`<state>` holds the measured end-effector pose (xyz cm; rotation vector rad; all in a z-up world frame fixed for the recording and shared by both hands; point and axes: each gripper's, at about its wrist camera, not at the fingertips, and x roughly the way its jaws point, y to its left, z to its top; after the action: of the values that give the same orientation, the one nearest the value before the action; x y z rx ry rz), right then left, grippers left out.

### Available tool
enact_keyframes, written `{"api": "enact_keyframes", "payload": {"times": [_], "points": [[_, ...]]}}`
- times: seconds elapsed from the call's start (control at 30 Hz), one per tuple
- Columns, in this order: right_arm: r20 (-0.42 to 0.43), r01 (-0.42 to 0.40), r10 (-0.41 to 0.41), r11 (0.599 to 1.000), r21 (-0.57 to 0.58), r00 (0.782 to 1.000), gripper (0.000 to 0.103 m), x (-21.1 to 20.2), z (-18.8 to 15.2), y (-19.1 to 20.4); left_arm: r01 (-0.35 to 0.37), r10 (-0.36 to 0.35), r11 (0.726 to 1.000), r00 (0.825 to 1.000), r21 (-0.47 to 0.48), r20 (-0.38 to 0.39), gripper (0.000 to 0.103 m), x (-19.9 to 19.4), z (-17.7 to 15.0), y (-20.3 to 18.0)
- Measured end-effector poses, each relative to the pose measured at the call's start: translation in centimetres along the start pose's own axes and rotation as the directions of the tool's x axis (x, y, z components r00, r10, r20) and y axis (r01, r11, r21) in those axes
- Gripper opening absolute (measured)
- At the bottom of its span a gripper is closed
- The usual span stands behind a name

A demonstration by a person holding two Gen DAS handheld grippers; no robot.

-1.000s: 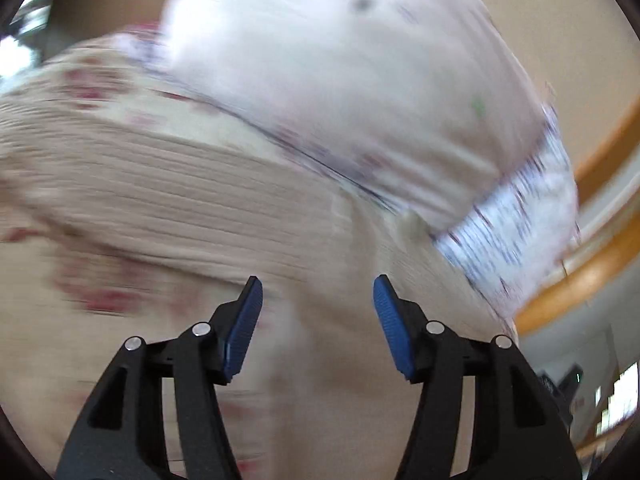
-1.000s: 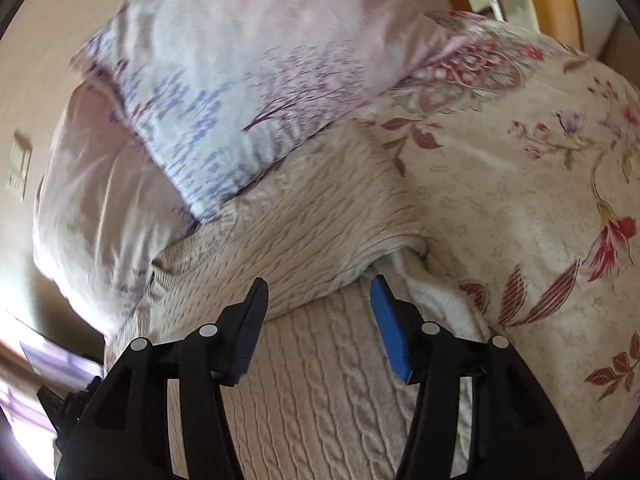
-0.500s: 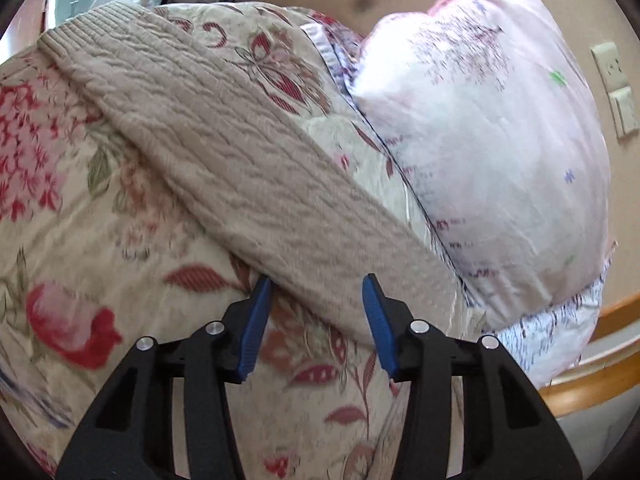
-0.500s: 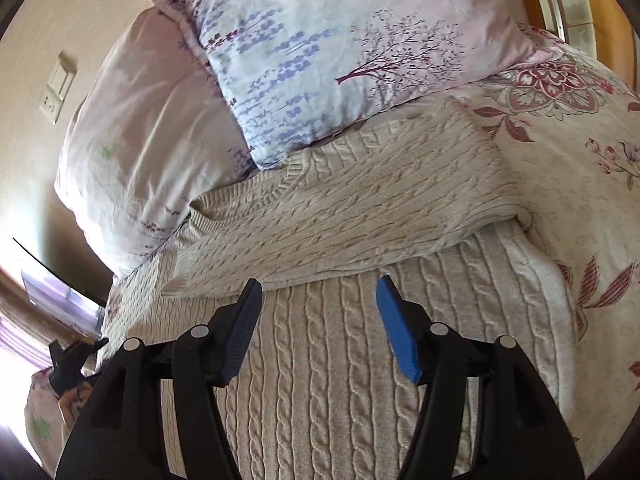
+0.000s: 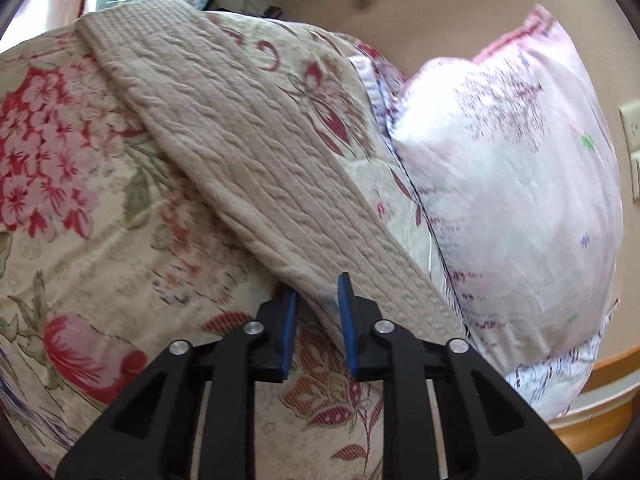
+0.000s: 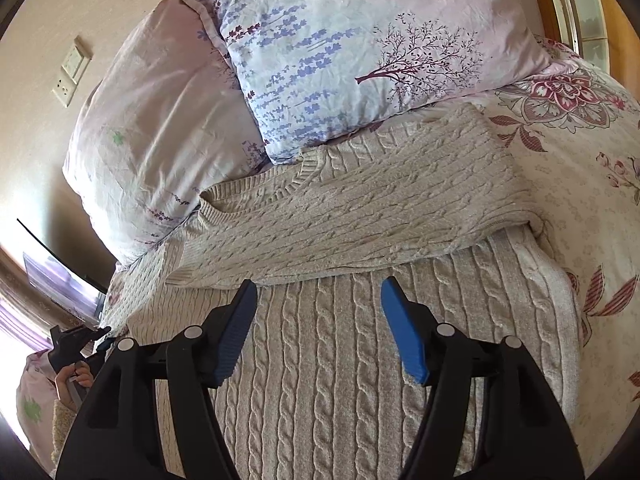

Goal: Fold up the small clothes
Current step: 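Grasp the other sleeve with the left gripper and fold it across the body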

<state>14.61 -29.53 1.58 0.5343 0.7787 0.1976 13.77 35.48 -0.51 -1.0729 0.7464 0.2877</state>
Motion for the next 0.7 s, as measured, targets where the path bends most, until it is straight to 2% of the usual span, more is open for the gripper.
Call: {"api": "enact_keyframes", "payload": {"times": [0.1,0.2,0.3,0.4,0.47,0.53,0.7], "points": [[-0.002,-0.005,0.005,1.0,0.001,1.0,0.066,-0.1,-0.1,-0.1,0.002,-0.001,1.0,1.0,-0.029,0.013,0.009,0.1,0.4,0.4],[0.003,-0.005,0.005,1.0,-0.006,1.0,0.066,-0.3,-0.2,-0.2,0.005,-0.005,1.0,0.999,0.004,0.038,0.007,-0.4,0.2,-0.6],[0.015,-0.006,0.006,1.0,-0.01,1.0,0.067,-0.6,-0.2,-0.3,0.054,-0.057,0.997,0.996,0.056,0.063,0.006,-1.5,-0.4,-2.7],[0.022,-0.012,0.012,1.0,-0.007,1.0,0.067,-0.9,-0.1,-0.5,0.131,-0.14,0.983,0.988,0.127,0.062,0.006,-2.6,-1.4,-5.6],[0.023,-0.016,0.016,1.0,-0.008,1.0,0.067,-0.9,-0.2,-0.6,0.192,-0.204,0.963,0.978,0.19,0.047,0.006,-3.1,-2.6,-8.4],[0.023,-0.018,0.018,1.0,-0.007,1.0,0.067,-1.0,-0.2,-0.7,0.261,-0.274,0.93,0.962,0.26,0.014,0.006,-3.4,-4.4,-11.5],[0.027,-0.022,0.022,1.0,-0.002,0.999,0.067,-1.3,-0.5,-1.0,0.385,-0.374,0.85,0.922,0.359,-0.103,0.006,-2.2,-9.1,-17.8]]}}
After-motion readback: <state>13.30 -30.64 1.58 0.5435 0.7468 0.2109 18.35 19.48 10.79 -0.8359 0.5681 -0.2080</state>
